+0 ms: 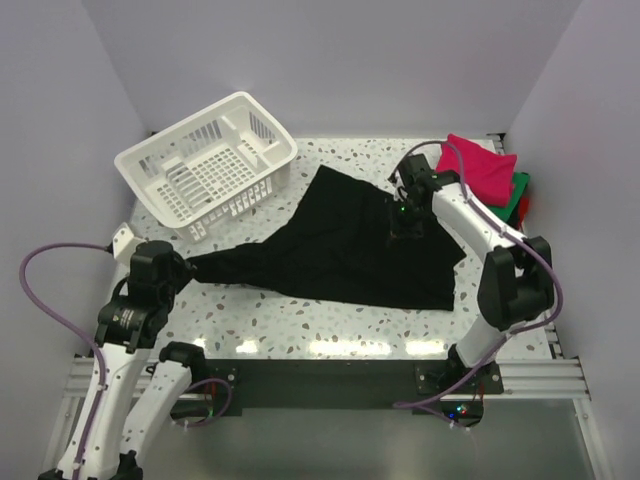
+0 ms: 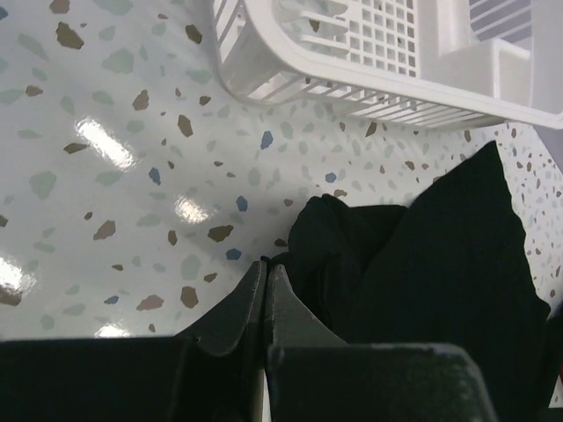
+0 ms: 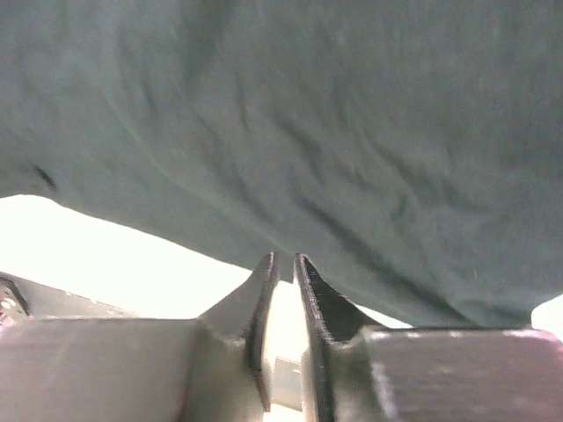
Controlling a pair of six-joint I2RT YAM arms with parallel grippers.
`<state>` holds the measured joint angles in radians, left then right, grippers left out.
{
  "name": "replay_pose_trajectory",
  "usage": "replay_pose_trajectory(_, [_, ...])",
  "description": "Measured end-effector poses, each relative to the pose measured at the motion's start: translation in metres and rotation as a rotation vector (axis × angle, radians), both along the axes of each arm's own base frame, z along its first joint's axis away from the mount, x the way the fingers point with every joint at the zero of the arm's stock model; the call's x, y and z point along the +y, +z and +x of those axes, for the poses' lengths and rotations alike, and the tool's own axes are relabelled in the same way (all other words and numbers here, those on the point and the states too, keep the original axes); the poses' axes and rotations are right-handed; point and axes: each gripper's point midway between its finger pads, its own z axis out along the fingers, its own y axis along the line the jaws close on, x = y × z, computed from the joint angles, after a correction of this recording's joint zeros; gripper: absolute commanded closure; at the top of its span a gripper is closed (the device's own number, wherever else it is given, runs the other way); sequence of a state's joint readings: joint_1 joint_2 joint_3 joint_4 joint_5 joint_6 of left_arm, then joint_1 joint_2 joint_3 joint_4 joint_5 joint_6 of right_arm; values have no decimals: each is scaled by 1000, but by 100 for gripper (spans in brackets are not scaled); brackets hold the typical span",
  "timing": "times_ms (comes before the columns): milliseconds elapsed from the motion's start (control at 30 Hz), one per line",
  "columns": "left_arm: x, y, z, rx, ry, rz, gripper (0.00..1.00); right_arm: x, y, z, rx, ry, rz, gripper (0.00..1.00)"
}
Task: Fold and stack the t-shirts
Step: Flatten the tshirt out
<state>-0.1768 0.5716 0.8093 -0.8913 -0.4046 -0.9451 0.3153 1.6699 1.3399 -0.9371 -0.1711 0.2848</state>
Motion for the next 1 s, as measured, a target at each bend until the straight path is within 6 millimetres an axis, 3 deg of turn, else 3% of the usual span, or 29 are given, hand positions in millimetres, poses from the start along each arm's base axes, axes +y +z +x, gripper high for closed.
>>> replay_pose_trajectory(67, [0,-6,-9,18,5,-12,100,5,0,11,-4,1,7,75])
replay_pose_trajectory(200, [0,-13,-20,39,13,-31,100,25,-3,64,-64,-4,35,60])
replay_pose_trajectory(400, [1,-17,-32,52,23,-48,100,55,-29,135,-132,-8,40,46])
replay_pose_trajectory(500, [2,-19,-38,60,29,-52,100,63,-49,154,-140,-4,7,44])
replay_pose_trajectory(633, [3,-20,-43,66,38,-58,100,68,-72,164,-136,0,-49,44])
replay_pose_trajectory(700, [3,-20,-43,69,40,-58,100,67,-80,164,-129,1,-75,47])
replay_pose_trajectory(833, [4,-20,-43,68,41,-57,100,64,-83,164,-136,4,-107,77])
replay_pose_trajectory(867, [4,-20,-43,69,43,-55,100,62,-85,163,-133,4,-114,92])
replay_pose_trajectory(900, [5,-20,-43,70,45,-53,100,61,-86,163,-133,4,-122,97])
replay_pose_trajectory(1000, [6,-20,-42,74,52,-45,100,57,-86,156,-129,-5,-124,100])
